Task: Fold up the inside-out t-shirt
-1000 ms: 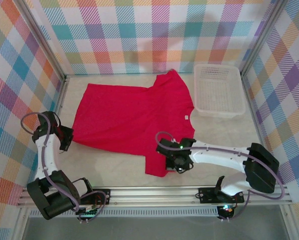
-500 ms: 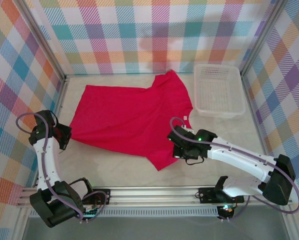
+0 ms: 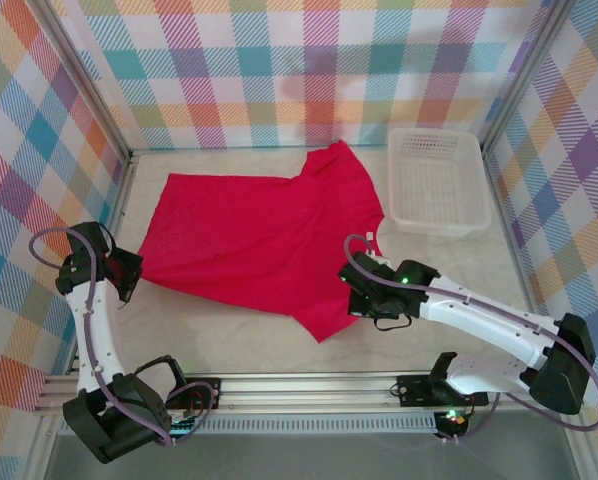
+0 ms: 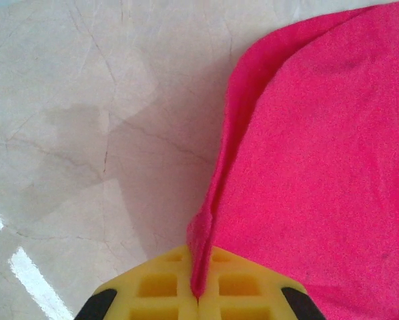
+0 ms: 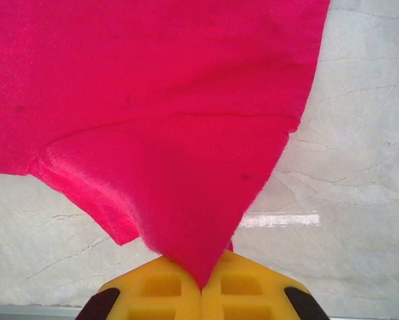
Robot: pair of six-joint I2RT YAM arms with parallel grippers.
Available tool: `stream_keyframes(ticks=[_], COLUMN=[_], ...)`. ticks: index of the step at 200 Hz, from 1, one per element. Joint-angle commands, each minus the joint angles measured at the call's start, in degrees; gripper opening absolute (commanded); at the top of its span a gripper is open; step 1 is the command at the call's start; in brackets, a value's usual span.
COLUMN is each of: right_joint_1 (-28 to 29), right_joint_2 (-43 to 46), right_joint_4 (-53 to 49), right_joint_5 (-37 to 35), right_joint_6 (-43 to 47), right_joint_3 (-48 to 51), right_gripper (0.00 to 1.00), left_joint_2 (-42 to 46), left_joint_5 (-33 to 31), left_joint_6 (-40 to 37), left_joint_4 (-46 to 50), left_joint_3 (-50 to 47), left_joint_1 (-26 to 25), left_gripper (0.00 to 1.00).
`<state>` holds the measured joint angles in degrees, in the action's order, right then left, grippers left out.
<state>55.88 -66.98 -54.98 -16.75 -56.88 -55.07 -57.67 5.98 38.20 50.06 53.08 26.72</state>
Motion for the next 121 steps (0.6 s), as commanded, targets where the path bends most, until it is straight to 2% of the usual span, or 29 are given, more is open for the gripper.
stream_keyframes(ticks=[1, 26, 59, 81, 121], right_joint_1=[-0.55, -3.52, -5.43, -5.43, -5.34], right_joint_2=[2.13, 3.18, 2.82, 2.00, 0.65], right_joint_4=[-1.41, -3.63, -1.39, 3.39, 6.04], right_joint_5=[-4.31, -10.22, -18.09, -17.50, -13.76], right_joint_6=[2.44, 9.94, 26.16, 35.16, 43.05], right_joint_3=[-2.42, -12.50, -34.30, -46.27, -63.63], right_gripper=[0.00, 0.00, 0.00, 0.00, 0.00], left_joint_2=[1.24, 1.32, 0.58, -1.33, -5.70], left_joint_5=[0.16, 3.50, 7.39, 8.00, 5.57], left_joint_6=[-0.81, -0.52, 1.33, 2.10, 1.63], left_joint_4=[2.17, 3.64, 4.65, 3.91, 4.72], left_joint_3=[3.39, 10.97, 31.25, 46.33, 70.52], left_joint_1=[1.14, 1.14, 1.14, 1.14, 1.14], left_gripper=[0.00, 0.00, 0.00, 0.00, 0.00])
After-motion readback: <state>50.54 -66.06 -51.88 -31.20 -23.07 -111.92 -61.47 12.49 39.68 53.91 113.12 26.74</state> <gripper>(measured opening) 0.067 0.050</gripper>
